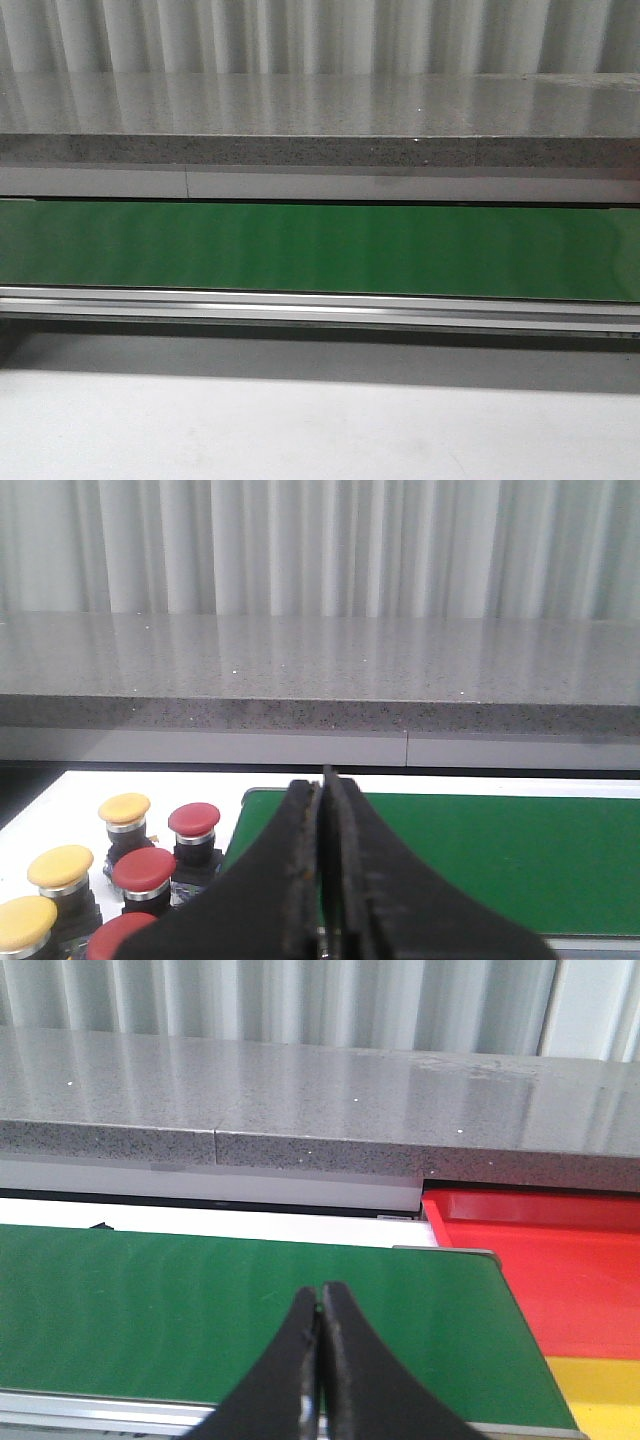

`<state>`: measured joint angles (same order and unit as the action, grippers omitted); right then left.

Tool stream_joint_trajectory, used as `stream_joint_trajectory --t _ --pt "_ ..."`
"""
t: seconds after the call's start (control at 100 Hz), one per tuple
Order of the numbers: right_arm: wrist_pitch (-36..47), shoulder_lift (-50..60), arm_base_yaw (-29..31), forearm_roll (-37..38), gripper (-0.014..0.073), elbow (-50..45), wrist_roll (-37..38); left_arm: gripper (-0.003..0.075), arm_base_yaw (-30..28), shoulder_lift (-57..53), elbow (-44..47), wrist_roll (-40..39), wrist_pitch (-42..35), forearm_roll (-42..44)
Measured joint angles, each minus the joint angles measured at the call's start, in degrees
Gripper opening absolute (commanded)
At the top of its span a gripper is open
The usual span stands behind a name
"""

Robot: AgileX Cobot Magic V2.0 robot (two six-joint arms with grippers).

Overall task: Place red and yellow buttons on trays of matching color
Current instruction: 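Grasp a red-capped button from the pile with the left gripper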

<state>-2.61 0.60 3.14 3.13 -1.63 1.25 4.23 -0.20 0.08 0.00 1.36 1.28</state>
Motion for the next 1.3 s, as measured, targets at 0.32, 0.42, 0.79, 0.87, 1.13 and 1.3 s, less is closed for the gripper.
stream_joint_trajectory --t 0.32,0.42,0.79,0.87,1.13,1.3 --pt "0.0 0.0 0.0 0.0 -0.0065 0.0 0.0 -0.002 0.0 0.0 0.0 0.0 0.0 0.0" --pt "0.0 0.0 0.0 0.0 -0.0065 0.0 0.0 -0.002 0.0 0.0 0.0 0.0 0.0 0.0" --pt "0.0 0.0 0.0 0.0 -0.0065 0.0 0.0 -0.002 0.0 0.0 -0.82 0.0 7.97 0.0" --pt "0.0 0.0 0.0 0.0 -0.0065 0.0 0.0 -0.002 0.0 0.0 -2.65 0.0 12.78 0.0" --pt "0.0 0.0 0.0 0.0 -0.0065 0.0 0.0 -0.002 0.0 6.79 -13.63 0.0 26.49 -0.12" --pt "0.0 0.0 0.0 0.0 -0.0065 0.0 0.0 -0.002 0.0 18.39 -22.09 0.0 36.03 -0.01"
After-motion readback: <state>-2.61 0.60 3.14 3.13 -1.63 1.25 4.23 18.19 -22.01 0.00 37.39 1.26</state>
